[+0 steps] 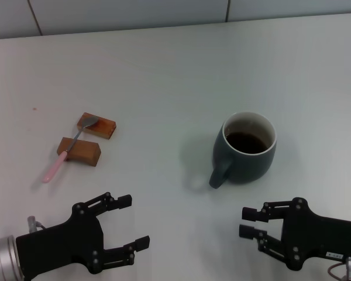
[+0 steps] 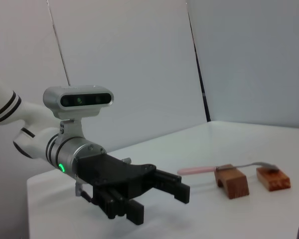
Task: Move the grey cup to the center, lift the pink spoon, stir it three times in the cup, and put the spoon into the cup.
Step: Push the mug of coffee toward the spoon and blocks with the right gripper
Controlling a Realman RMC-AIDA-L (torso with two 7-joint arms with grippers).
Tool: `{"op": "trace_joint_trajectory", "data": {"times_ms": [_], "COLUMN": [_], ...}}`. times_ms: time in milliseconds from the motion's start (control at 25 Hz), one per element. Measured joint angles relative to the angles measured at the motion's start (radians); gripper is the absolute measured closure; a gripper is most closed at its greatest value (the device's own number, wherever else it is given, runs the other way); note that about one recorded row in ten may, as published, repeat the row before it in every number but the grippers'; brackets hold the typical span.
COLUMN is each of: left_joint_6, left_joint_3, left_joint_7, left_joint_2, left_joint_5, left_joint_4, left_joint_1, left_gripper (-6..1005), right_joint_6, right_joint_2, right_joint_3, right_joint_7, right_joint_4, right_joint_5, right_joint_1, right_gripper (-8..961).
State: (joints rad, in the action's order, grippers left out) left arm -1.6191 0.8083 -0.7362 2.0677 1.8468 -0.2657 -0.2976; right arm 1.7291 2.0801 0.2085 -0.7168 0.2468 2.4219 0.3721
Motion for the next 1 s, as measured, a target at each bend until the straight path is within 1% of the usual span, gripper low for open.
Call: {"op": "trace_joint_trajectory", "data": {"times_ms": [120, 200, 360, 440, 520, 640, 840, 1000], "left_joint_6": [-0.002, -0.004, -0.005, -0.005, -0.005, -0.005, -0.008, -0.017], "left_joint_3": [0.000, -0.002, -0.006, -0.007, -0.007, -0.008, -0.009, -0.011], "left_joint_7": [0.000, 0.000, 0.000, 0.000, 0.000, 0.000, 0.000, 0.000], "left_joint_2": [0.000, 0.000, -0.002, -0.002, -0.002, -0.002, -0.003, -0.003], "left_joint_5": [-0.001, -0.004, -0.006, -0.006, -0.007, -0.008, -0.008, -0.008], "left_joint_4": [-0.002, -0.003, -0.003, -0.003, -0.003, -0.003, -0.004, -0.004], "left_joint_1": [0.000, 0.003, 0.005, 0.005, 0.006, 0.006, 0.008, 0.008], "left_gripper": [151, 151, 151, 151, 151, 151, 152, 152], "right_joint_6": [0.002, 0.014, 0.011, -0.015, -0.070, -0.160, -0.319, -0.389], "right_joint_2": [0.000, 0.000, 0.001, 0.003, 0.003, 0.003, 0.003, 0.004], "right_joint_3": [-0.044, -0.110, -0.245, -0.295, -0.328, -0.329, -0.322, -0.321], "right_joint_7": [0.054, 0.144, 0.356, 0.426, 0.475, 0.495, 0.499, 0.514], "right_joint_4": [-0.018, -0.046, -0.135, -0.178, -0.212, -0.225, -0.226, -0.229], "right_joint_5": [-0.025, -0.086, -0.267, -0.342, -0.400, -0.419, -0.370, -0.318], "right_joint_1": [-0.014, -0.042, -0.108, -0.121, -0.121, -0.096, -0.038, -0.011], "right_gripper": [549, 590, 751, 816, 865, 939, 938, 938]}}
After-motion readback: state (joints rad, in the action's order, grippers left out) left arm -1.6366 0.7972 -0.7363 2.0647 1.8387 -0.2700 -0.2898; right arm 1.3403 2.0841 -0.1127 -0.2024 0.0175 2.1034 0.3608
